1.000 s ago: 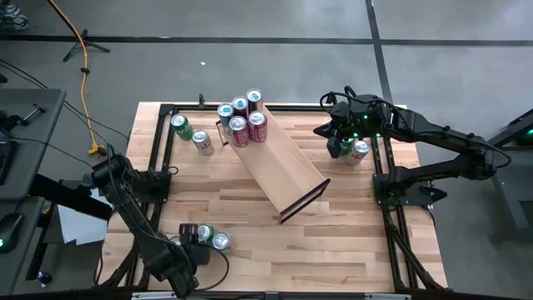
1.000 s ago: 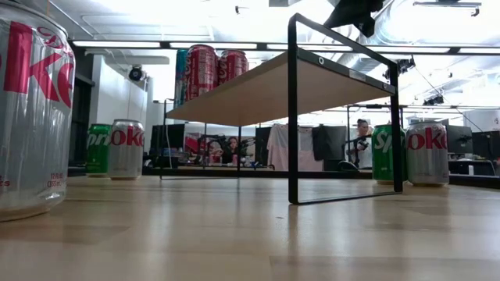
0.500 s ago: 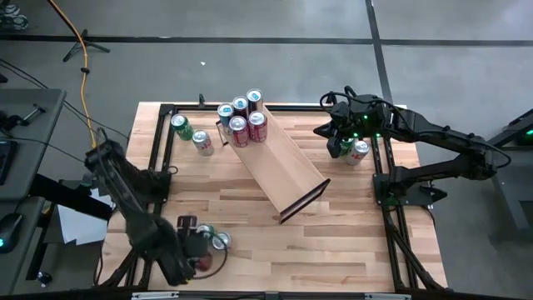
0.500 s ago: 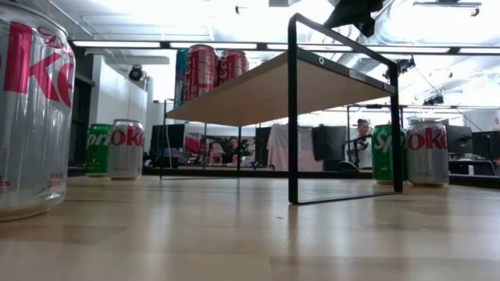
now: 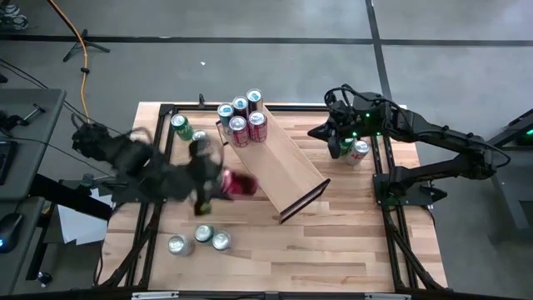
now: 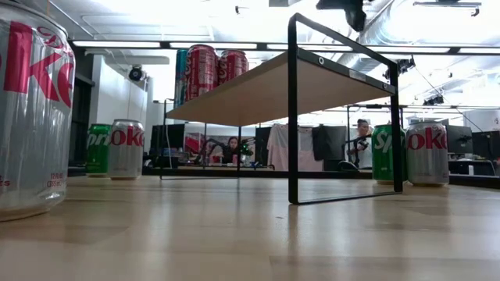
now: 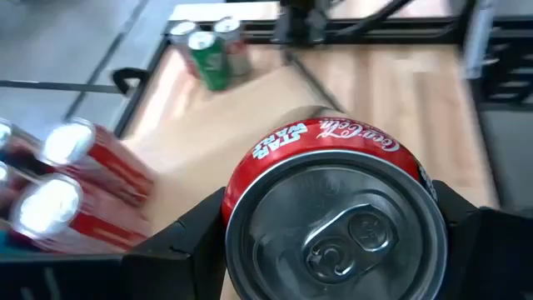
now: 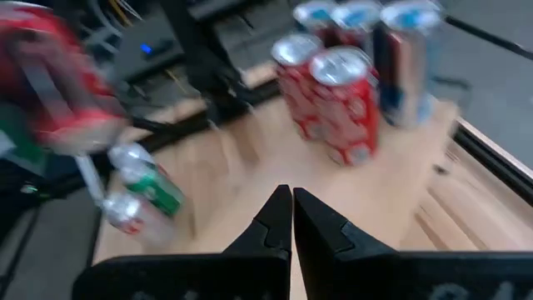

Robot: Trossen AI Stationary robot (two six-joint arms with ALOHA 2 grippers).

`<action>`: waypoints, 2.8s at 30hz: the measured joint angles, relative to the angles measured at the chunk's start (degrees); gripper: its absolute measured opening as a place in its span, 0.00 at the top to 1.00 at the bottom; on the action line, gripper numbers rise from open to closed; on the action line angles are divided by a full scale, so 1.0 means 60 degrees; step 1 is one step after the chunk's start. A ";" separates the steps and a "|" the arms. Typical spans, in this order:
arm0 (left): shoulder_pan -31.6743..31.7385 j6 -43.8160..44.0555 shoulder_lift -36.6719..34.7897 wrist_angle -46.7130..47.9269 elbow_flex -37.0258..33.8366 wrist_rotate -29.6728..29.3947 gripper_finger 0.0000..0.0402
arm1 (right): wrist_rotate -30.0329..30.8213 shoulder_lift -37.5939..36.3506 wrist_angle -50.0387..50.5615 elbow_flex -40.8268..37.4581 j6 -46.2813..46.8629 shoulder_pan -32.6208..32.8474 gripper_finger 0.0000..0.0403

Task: Place canned beverage on shelf
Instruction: Put the red soda can on the shelf aligned with the other red soda cans

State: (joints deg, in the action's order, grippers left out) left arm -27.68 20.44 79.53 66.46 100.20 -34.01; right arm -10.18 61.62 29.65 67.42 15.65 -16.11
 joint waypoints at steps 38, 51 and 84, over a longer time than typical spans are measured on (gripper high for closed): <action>0.5507 -0.6170 0.4292 0.1621 0.1964 0.4327 0.35 | 0.1021 0.0544 -0.1007 -0.0004 -0.0115 0.1187 0.66; 0.5549 -0.6106 0.4069 0.2108 0.3160 0.3732 0.21 | 0.1025 0.0540 -0.0939 0.0000 -0.0690 0.1183 0.66; 0.4019 -0.0699 -0.1591 -0.4768 -0.5692 0.0570 0.83 | 0.0908 0.1444 -0.1181 0.0004 0.0563 0.1697 0.66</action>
State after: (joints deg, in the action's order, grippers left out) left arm -3.56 16.25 69.98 37.85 66.05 -30.59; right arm -4.73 70.28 22.57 67.44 19.03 -5.93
